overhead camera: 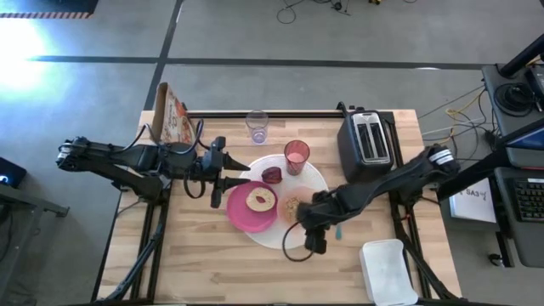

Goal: Arrange a breakfast setting
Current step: Adjust the orange bowl, then adjust the blue spoon

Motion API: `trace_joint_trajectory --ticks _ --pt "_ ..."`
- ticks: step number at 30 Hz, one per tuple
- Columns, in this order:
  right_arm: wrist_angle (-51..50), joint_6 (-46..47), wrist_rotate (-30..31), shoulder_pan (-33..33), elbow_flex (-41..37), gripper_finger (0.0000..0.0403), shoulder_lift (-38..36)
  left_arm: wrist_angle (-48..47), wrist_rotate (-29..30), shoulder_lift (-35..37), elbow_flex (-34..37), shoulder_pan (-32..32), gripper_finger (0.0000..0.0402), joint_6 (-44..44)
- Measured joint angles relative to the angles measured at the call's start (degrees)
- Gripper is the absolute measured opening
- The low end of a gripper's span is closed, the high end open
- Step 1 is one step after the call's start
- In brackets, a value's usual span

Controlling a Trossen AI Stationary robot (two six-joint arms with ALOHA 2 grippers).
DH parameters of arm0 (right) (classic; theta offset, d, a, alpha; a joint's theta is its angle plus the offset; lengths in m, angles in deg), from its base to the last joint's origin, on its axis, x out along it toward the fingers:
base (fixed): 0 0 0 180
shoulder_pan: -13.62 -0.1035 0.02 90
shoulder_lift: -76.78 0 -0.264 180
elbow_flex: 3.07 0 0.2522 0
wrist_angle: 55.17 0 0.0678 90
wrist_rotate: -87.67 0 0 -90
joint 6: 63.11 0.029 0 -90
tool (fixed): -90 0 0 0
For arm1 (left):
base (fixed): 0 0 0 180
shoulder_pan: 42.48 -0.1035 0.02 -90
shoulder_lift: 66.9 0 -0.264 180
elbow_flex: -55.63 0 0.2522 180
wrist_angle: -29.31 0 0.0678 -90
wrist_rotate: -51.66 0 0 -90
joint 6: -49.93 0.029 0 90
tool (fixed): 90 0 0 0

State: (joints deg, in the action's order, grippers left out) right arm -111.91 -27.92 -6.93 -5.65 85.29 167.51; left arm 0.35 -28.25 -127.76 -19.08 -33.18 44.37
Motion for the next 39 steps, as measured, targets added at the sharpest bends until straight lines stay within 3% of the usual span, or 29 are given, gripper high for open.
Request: trace_joint_trajectory --ticks 10,16,28,39 --pt "-20.4 29.8 7.7 -0.5 0.0 0.0117 -4.5 -0.9 -0.1 -0.2 0.0 0.0 0.0134 -1.0" --pt "-28.5 39.0 9.1 -1.1 -0.4 0.0127 -3.4 -1.0 0.0 -2.3 0.0 0.0 0.0134 0.8" --pt "-27.5 43.8 6.5 -1.1 -9.6 0.0128 -2.1 -1.0 -0.1 -4.5 0.0 0.0 0.0134 3.6" --pt "-9.0 44.5 3.1 -0.5 -23.0 0.0128 -2.2 -0.9 -0.1 -4.1 0.0 0.0 0.0134 4.9"
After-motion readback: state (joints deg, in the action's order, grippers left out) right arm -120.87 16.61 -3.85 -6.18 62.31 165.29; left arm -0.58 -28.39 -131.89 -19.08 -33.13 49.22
